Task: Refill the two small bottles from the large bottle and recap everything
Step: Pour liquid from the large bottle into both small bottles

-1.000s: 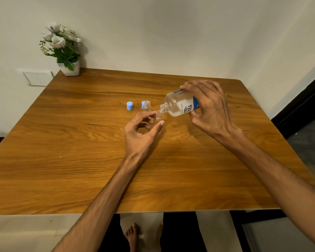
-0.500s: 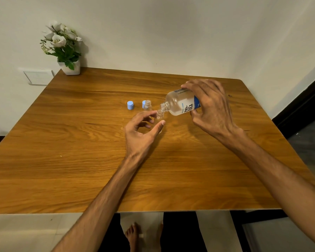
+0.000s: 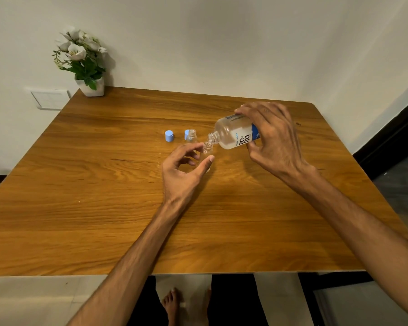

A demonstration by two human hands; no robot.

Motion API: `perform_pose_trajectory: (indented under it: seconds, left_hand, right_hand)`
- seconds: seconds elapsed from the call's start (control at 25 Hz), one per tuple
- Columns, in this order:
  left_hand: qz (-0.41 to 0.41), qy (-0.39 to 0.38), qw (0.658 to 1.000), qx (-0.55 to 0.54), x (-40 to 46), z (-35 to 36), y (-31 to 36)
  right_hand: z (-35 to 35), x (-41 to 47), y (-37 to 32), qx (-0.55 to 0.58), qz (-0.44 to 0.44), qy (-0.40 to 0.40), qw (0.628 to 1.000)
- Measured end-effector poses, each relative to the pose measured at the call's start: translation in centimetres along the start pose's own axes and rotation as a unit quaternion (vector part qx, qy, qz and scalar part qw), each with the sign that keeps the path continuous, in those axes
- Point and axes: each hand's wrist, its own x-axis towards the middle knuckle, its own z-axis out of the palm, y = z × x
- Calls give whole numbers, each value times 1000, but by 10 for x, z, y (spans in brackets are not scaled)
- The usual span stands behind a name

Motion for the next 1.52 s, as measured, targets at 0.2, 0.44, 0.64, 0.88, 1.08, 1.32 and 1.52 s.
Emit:
perform_pose_trajectory:
  seconds: [0.2, 0.44, 0.64, 0.88, 1.08, 1.32, 1.52]
  left_hand:
    - [-4, 3, 1000, 1, 0, 0, 1]
    - [-1, 5, 1000, 1, 0, 1, 0]
    - [0, 9, 1000, 7, 0, 0, -3]
    - [-1, 11, 1000, 5, 0, 1, -4]
    - [-2, 13, 1000, 7, 1, 1, -5]
    - [1, 11, 1000, 11, 1, 0, -4]
    - [2, 8, 1000, 8, 1, 0, -3]
  right_hand:
    - [1, 0, 0, -2, 0, 5, 1000]
    - [0, 0, 0, -1, -2, 4, 1000]
    - [-1, 1, -1, -2, -2, 3, 1000]
    - [0, 2, 0, -2, -3, 0, 1000]
    - [-1, 2, 0, 1, -4, 4, 1000]
    - [0, 2, 1, 1, -7, 6, 1000]
    - [-1, 2, 1, 1, -8, 3, 1000]
